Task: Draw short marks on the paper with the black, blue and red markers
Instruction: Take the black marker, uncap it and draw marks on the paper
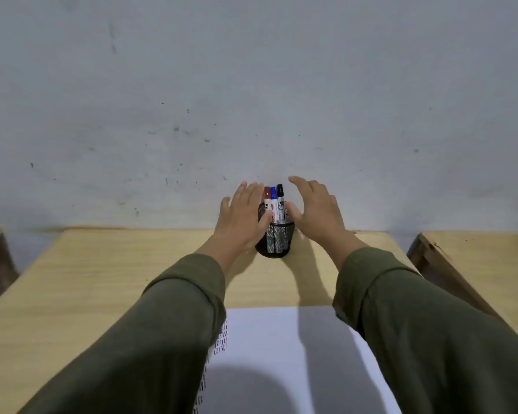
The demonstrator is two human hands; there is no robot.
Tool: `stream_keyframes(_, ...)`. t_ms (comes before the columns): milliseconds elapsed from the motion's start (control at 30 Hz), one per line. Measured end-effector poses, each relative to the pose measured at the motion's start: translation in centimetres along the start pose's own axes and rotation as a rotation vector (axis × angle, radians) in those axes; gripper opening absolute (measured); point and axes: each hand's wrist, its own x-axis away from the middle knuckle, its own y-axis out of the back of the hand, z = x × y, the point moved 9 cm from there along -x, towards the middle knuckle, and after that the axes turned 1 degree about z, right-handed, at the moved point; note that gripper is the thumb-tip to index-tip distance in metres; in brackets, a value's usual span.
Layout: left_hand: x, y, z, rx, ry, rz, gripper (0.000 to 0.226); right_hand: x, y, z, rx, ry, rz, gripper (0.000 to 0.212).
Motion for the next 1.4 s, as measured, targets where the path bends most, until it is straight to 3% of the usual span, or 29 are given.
stream_keyframes(333,-1.0,-2.7,0.6,0.021,-0.011,0.098,0.067,-2.5,-2.8,-1.9,0.061,-0.006,0.134,0.056)
stream_keyframes(900,-0.6,-4.0,0.9,0.122,0.001,0.132,0.064,-3.6,-4.1,-2.2,-0.048,0.042,0.156,0.053)
stream_keyframes(1133,-0.7,-3.8,0.9,0.143,0.018,0.137,0.064,-3.0,-3.3,-2.7,-0.241,-0.031,0.101,0.041)
stream_keyframes(1267,-0.5,-3.3,0.7,0.137,0.034,0.132,0.067,-2.6,-2.9,-2.7,-0.297,-0.051,0.08,0.047)
stream_keyframes(1400,-0.4,-1.5,0.0,0.118,0.013,0.082,0.065,-2.4,0.2,-2.0,-0.461,-0.075,-0.049,0.047)
